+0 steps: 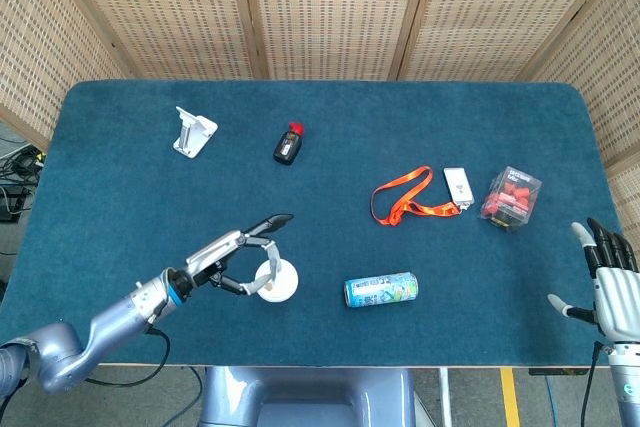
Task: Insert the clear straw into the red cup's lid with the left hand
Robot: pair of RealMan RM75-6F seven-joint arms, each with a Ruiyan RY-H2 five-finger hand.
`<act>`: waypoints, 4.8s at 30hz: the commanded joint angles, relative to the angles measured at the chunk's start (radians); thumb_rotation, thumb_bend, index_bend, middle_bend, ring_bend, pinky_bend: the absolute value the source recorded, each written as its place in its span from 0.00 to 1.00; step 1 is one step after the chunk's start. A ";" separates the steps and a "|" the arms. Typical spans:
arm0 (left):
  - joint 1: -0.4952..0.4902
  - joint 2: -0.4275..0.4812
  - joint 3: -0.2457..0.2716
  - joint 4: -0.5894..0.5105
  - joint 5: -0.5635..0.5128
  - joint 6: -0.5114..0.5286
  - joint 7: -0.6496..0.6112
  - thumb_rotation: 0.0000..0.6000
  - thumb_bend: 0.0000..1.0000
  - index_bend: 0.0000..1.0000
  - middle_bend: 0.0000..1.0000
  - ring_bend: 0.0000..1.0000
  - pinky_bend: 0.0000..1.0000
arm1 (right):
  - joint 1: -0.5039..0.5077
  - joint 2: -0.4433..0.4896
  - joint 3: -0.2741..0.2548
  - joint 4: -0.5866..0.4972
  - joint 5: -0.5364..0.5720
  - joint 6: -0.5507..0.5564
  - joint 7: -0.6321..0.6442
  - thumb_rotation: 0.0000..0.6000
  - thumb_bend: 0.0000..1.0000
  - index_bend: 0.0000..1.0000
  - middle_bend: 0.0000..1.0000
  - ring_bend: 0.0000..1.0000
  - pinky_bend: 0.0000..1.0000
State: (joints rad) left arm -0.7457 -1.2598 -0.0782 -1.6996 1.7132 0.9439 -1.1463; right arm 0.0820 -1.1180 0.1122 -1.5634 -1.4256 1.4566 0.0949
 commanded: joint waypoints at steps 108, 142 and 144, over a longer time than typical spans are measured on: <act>-0.053 -0.086 0.131 0.096 -0.045 0.091 0.012 1.00 0.45 0.61 0.00 0.00 0.00 | -0.002 0.003 -0.003 -0.007 -0.005 0.002 -0.001 1.00 0.07 0.04 0.00 0.00 0.00; -0.046 -0.121 0.147 0.183 -0.062 0.077 0.040 1.00 0.37 0.09 0.00 0.00 0.00 | -0.004 0.004 -0.004 -0.011 -0.010 0.008 -0.003 1.00 0.07 0.04 0.00 0.00 0.00; -0.043 -0.118 0.142 0.178 -0.069 0.083 0.030 1.00 0.36 0.09 0.00 0.00 0.00 | -0.004 0.005 -0.004 -0.012 -0.010 0.009 -0.002 1.00 0.07 0.04 0.00 0.00 0.00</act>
State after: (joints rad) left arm -0.7905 -1.3795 0.0666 -1.5193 1.6478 1.0240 -1.1115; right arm 0.0781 -1.1135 0.1084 -1.5750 -1.4357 1.4658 0.0925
